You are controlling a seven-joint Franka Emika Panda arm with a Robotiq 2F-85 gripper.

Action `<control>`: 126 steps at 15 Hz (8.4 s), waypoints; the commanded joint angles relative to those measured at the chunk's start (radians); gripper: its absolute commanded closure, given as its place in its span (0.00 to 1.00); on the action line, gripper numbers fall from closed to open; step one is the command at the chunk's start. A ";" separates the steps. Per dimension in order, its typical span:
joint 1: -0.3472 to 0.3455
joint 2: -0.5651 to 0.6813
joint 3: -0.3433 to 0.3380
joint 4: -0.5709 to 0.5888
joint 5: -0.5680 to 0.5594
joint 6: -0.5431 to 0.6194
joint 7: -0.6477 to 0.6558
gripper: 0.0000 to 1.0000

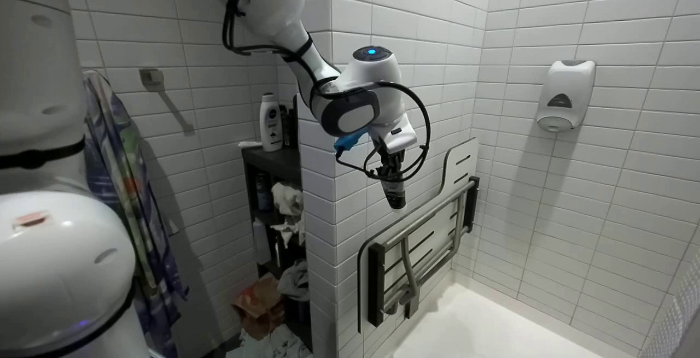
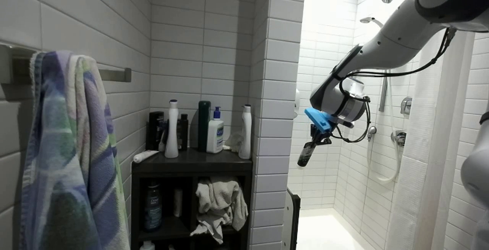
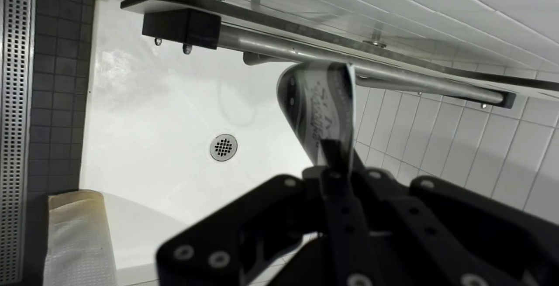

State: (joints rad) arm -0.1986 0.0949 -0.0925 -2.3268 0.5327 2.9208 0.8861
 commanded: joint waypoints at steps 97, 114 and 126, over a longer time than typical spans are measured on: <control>0.211 -0.387 0.430 0.028 -0.679 -0.303 -0.175 0.99; 0.217 -0.138 0.335 0.297 -0.690 -0.277 0.069 0.99; 0.238 -0.133 0.401 0.281 -1.032 -0.293 0.370 0.99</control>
State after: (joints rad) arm 0.0313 -0.0331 0.2931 -2.0459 -0.4277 2.6398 1.1875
